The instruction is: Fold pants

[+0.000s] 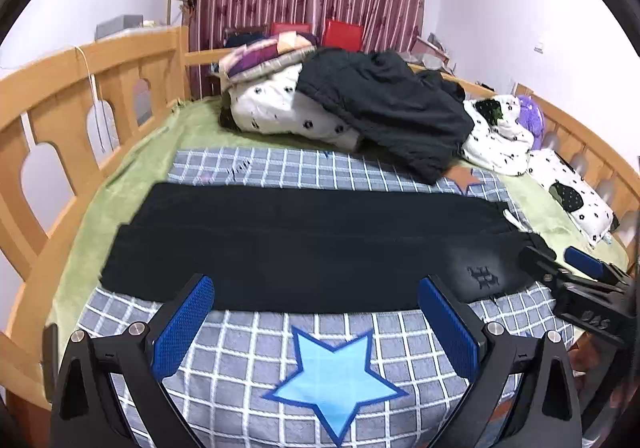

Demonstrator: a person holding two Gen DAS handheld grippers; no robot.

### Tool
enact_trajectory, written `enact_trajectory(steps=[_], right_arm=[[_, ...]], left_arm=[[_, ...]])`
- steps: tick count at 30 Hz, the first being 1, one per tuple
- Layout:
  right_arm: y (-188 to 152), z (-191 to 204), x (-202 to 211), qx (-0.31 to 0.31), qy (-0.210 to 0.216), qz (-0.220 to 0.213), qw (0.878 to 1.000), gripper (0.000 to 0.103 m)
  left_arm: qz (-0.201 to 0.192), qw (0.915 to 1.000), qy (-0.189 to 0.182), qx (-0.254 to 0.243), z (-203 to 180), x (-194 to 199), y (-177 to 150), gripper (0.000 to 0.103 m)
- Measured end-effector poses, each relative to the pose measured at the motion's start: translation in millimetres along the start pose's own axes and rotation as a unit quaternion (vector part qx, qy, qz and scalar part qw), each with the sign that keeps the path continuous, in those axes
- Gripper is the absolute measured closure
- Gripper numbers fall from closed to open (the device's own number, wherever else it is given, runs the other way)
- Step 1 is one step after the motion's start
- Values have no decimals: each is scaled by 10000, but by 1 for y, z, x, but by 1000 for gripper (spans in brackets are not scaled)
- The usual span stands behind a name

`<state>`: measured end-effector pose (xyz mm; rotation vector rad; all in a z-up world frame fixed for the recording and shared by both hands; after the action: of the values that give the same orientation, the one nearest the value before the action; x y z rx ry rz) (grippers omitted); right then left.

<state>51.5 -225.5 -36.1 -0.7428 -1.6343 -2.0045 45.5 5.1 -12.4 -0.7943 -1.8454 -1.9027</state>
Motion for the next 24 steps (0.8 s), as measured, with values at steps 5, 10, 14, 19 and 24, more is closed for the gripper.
enact_trajectory(steps=[5,10,14,19,24], right_arm=[[34,-15,30,83,-165,-367,9992,1],[76,-33,54,136,41,-493,9987,1],[91,-52,64,230,200,-574,9979,1],[78,-88,34,238,11,-557,9982,2],[45,-136,-34,-116,125,-27,9999,17]], left_arm=[[-93,9996,232,-147,29,16,24,3],[-203,9991,297,228,71,25,47,3],[-122,9983,286,502,97,13,48,3],[267,9953,607,711,129,-35,22,5],[770,9914,484,943,147,-101,-14,6]])
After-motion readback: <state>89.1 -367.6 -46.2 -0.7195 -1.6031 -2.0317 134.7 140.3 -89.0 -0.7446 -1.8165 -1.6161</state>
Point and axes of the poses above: each gripper's, at about its wrist camera, not at the fingertips, and x roughly against the way its jaws point, z to its left, y to its top, the point moved 10 cm from there along -x, roughly the way its jaws point, and after that the axes turned 5 degrees about -x, right-handed, at the moved point
